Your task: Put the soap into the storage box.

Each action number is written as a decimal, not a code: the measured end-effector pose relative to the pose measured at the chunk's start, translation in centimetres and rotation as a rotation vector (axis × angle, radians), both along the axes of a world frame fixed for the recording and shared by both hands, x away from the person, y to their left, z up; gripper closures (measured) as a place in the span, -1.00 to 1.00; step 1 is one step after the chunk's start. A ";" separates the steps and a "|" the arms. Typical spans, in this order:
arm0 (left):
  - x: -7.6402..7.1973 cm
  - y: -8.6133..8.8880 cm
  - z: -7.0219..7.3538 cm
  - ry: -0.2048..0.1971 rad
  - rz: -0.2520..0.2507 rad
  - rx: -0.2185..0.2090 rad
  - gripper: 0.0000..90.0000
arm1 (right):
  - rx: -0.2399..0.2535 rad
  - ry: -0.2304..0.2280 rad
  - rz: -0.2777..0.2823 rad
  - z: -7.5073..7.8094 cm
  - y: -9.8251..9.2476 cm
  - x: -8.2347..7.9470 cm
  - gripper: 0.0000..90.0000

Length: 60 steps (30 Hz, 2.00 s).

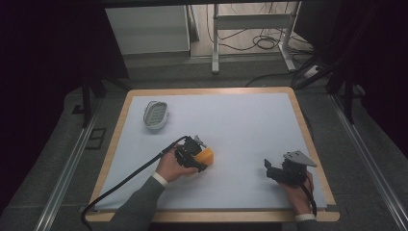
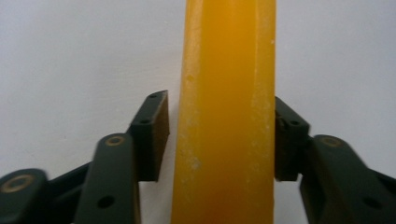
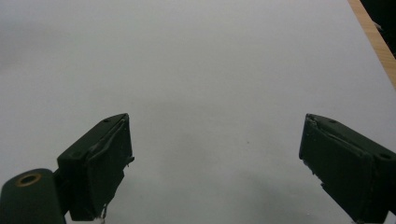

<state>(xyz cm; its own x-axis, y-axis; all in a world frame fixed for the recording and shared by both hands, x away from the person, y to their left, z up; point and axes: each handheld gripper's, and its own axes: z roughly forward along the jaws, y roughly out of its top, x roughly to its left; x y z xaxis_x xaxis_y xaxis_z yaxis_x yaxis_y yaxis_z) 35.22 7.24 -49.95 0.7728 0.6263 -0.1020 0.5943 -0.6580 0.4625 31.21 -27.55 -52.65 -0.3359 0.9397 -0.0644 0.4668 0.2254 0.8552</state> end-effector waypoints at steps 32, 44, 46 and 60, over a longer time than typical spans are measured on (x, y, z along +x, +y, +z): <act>-0.1 2.0 2.9 -0.073 0.036 -0.060 0.36 | 0.006 -0.002 0.001 0.0 0.0 0.0 -0.79; 0.1 2.8 3.7 -0.076 0.048 -0.066 0.36 | 0.005 -0.003 0.001 0.0 0.0 0.0 -0.79; 0.1 2.9 3.8 -0.079 0.049 -0.065 0.36 | 0.004 -0.003 0.001 0.0 0.0 0.0 -0.79; 0.4 3.6 4.3 -0.085 0.049 -0.068 0.36 | 0.005 -0.003 0.001 0.0 0.0 0.0 -0.79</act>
